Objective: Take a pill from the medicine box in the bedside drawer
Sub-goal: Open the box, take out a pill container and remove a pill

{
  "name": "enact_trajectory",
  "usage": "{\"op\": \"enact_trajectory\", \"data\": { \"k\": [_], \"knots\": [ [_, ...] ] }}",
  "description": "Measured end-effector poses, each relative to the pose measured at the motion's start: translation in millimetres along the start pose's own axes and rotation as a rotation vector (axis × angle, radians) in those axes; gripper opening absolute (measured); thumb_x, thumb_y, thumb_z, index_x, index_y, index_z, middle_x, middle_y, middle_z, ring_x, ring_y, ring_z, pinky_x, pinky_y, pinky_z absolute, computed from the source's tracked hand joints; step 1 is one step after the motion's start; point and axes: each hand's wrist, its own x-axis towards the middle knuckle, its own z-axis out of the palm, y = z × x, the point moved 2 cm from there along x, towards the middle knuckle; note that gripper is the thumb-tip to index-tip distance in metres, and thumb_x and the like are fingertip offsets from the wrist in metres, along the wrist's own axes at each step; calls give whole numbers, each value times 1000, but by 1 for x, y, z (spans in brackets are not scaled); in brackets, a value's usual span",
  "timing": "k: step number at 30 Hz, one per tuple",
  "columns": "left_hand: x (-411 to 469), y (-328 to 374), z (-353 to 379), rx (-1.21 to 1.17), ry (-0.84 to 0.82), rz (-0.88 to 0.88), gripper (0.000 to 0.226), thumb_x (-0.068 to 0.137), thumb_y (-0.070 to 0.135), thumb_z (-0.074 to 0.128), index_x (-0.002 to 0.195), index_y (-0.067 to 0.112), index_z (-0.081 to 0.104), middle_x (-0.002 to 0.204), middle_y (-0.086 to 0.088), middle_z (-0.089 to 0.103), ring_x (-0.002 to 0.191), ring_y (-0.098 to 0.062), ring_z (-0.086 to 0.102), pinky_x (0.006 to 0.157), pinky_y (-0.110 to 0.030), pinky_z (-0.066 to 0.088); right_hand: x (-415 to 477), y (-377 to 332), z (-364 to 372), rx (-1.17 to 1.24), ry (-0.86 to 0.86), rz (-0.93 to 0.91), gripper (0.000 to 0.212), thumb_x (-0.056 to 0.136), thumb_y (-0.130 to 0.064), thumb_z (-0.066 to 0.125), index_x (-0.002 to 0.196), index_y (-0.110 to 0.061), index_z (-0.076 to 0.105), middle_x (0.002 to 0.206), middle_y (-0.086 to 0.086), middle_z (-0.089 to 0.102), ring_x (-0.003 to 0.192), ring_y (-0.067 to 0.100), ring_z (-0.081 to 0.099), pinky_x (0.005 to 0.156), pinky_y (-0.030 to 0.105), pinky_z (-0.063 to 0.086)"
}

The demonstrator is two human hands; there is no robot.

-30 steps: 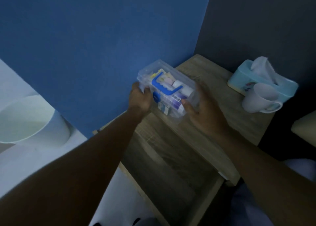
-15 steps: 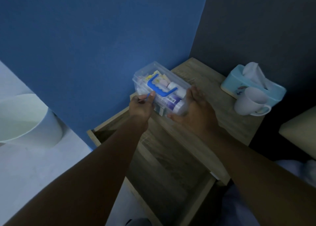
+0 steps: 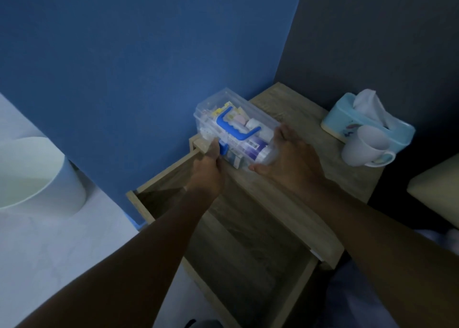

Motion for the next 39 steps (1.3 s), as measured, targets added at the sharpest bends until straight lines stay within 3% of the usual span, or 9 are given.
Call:
{"op": "enact_trajectory", "data": {
  "k": [7,15,19,23,25,28,31,36,39],
  "knots": [
    [7,11,-28,103,-4,14,75,92,22,56,155,18,15,153,-11,39,136,-29,41,103,-36,39,5,14,-39,339,-24,-22,111,63,-71,73,153,-31,23,147,-2,52,128,22,55,101,43,50],
    [20,32,-32,354,-145,159,90,88,7,56,156,13,-2,165,-5,-9,151,-22,-10,123,-40,5,36,40,-87,475,435,-105,40,92,-25,59,132,-21,63,116,2,73,101,15,68,81,10,45],
    [20,31,-24,470,-133,154,92,87,3,54,155,12,-8,164,-6,-14,150,-23,-13,118,-35,1,63,58,-61,559,414,123,55,96,-29,56,148,-19,42,139,10,60,125,24,58,103,26,44],
    [22,27,-22,603,-110,220,84,94,7,50,154,7,-8,164,-12,-10,151,-30,-9,120,-39,6,69,65,-17,772,388,277,77,95,-13,57,158,-11,12,159,16,32,139,17,37,100,0,30],
    [22,27,-22,634,-102,241,81,95,8,48,154,5,-8,164,-15,-10,151,-32,-8,120,-39,7,69,67,3,807,309,362,77,95,-10,54,159,-13,10,156,14,37,134,22,47,105,21,41],
    [22,29,-20,681,-89,254,78,97,8,45,153,4,-8,163,-17,-9,150,-34,-7,120,-40,10,67,68,23,791,202,450,69,98,-14,50,159,-11,17,139,9,53,113,18,56,81,14,36],
    [24,30,-22,677,-113,234,76,97,9,46,154,4,-6,163,-16,-7,151,-33,-6,120,-40,15,68,65,21,772,151,489,69,97,-17,50,159,-13,18,155,14,41,136,28,47,91,20,35],
    [22,31,-25,678,-131,248,75,97,9,45,154,4,-5,163,-17,-7,151,-34,-6,120,-41,14,71,23,-15,472,437,84,61,91,-7,57,149,-7,39,151,17,43,143,35,34,113,36,30],
    [22,31,-26,652,-124,248,72,98,8,42,154,3,-3,163,-18,-6,151,-34,-6,120,-40,13,93,-11,-24,344,310,-198,40,89,-4,55,127,-10,65,131,13,61,126,31,51,107,33,39]
  ]
}}
